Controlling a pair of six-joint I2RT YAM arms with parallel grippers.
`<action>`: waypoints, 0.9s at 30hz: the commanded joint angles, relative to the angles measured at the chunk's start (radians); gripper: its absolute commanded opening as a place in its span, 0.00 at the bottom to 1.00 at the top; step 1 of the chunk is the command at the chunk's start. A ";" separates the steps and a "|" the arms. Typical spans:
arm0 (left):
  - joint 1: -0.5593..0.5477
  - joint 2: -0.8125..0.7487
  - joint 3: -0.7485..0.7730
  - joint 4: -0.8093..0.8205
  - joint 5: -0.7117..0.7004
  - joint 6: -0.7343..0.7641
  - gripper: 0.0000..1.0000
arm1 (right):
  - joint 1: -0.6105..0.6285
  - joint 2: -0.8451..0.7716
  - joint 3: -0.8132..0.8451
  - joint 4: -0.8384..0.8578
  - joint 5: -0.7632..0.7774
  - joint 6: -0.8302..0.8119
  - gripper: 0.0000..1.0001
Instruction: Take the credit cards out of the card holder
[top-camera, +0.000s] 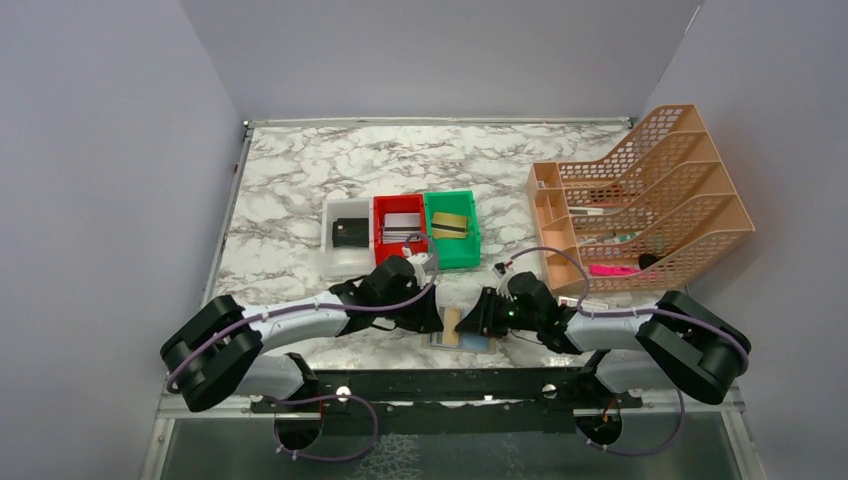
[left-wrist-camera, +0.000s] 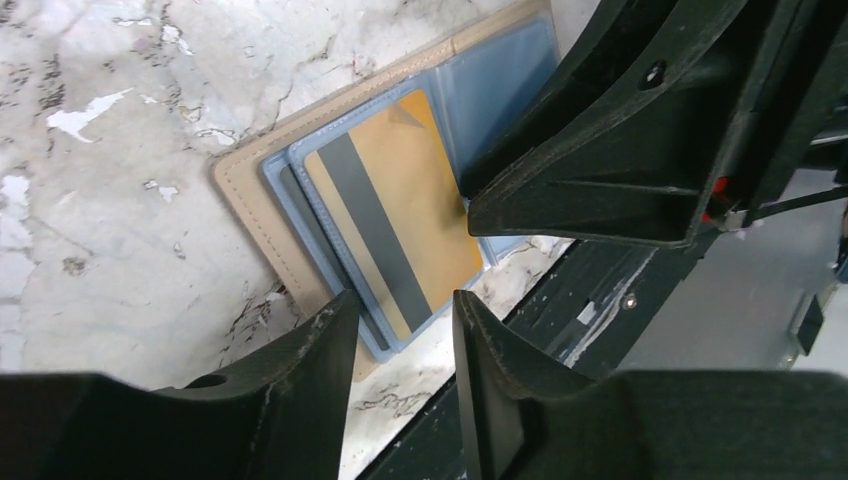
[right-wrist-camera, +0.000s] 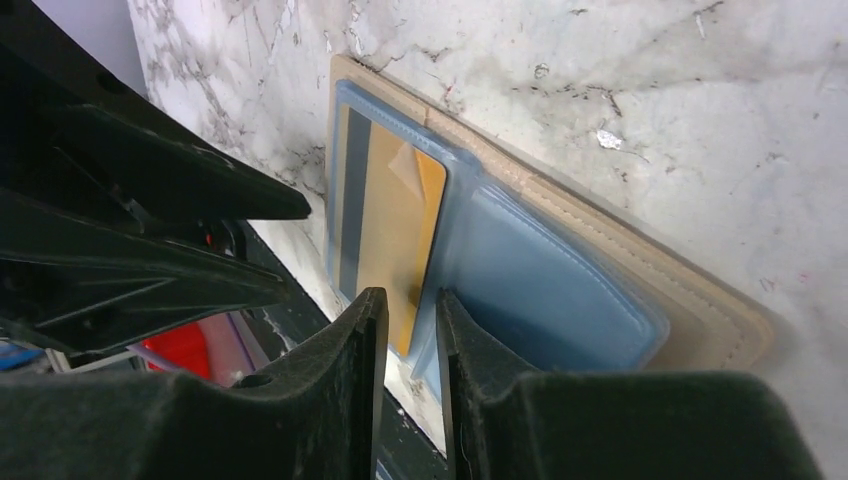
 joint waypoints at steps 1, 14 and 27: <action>-0.030 0.053 0.030 0.073 -0.037 -0.006 0.40 | 0.005 0.023 -0.035 0.005 0.040 0.042 0.29; -0.076 0.126 0.022 0.108 -0.056 -0.021 0.14 | 0.005 0.065 -0.055 0.120 0.017 0.109 0.19; -0.076 0.116 0.006 0.085 -0.095 -0.019 0.11 | 0.005 -0.019 -0.064 0.066 0.040 0.117 0.25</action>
